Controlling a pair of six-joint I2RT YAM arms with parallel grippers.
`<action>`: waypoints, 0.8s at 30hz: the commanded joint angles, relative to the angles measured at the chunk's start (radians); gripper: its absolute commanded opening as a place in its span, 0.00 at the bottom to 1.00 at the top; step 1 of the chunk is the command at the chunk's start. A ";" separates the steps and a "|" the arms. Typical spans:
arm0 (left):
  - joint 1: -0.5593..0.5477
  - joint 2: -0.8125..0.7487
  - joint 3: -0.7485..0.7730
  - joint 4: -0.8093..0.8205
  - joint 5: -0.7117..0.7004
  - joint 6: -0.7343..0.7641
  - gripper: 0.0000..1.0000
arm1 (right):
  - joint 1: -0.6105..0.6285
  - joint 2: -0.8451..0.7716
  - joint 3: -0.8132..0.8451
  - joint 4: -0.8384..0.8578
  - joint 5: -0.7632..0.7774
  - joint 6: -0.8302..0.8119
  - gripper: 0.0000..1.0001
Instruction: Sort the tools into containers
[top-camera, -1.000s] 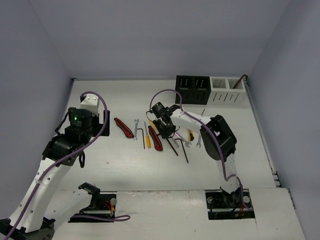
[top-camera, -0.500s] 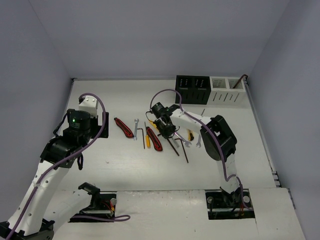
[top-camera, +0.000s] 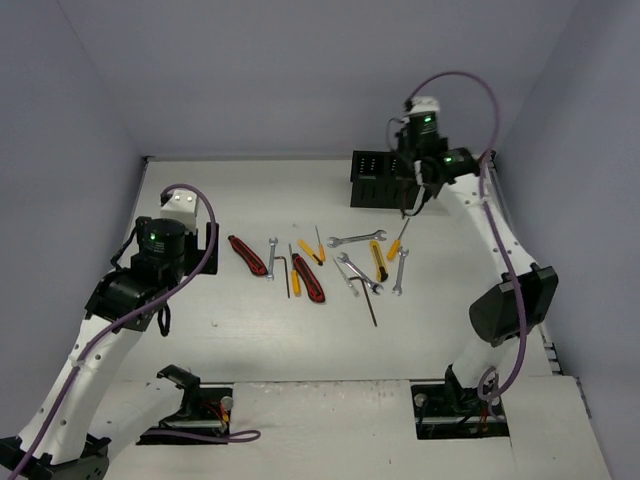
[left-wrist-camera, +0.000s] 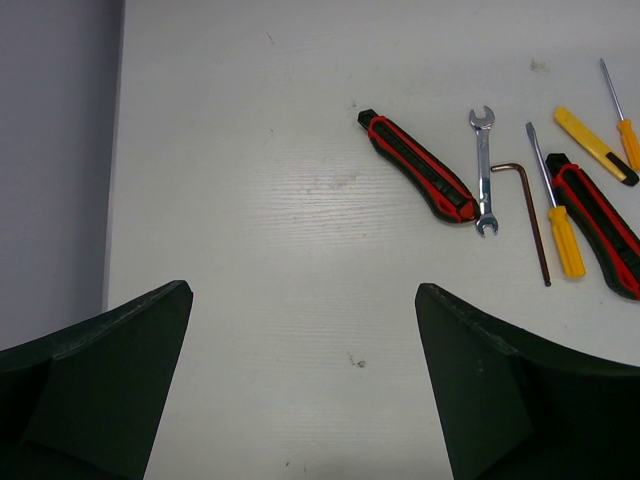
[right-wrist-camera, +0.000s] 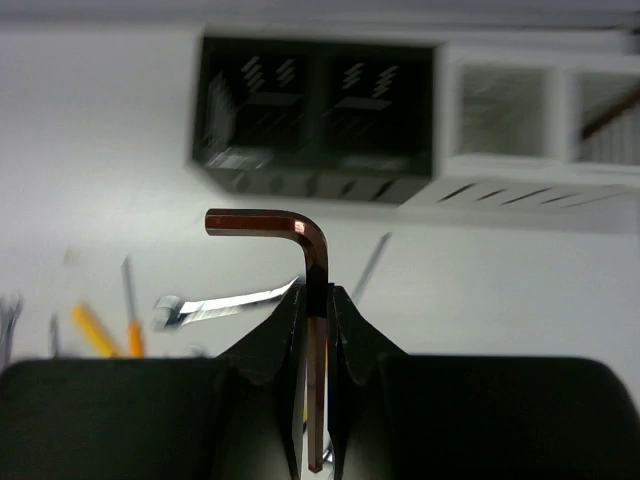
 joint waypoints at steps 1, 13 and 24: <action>-0.002 0.007 0.061 0.029 -0.040 -0.004 0.91 | -0.205 -0.066 0.039 0.190 0.122 0.011 0.00; -0.001 -0.010 0.046 0.033 -0.082 -0.023 0.91 | -0.492 0.052 0.017 0.798 0.151 0.076 0.00; -0.001 -0.013 0.015 0.030 -0.138 -0.048 0.91 | -0.550 0.307 0.145 0.895 0.142 0.132 0.00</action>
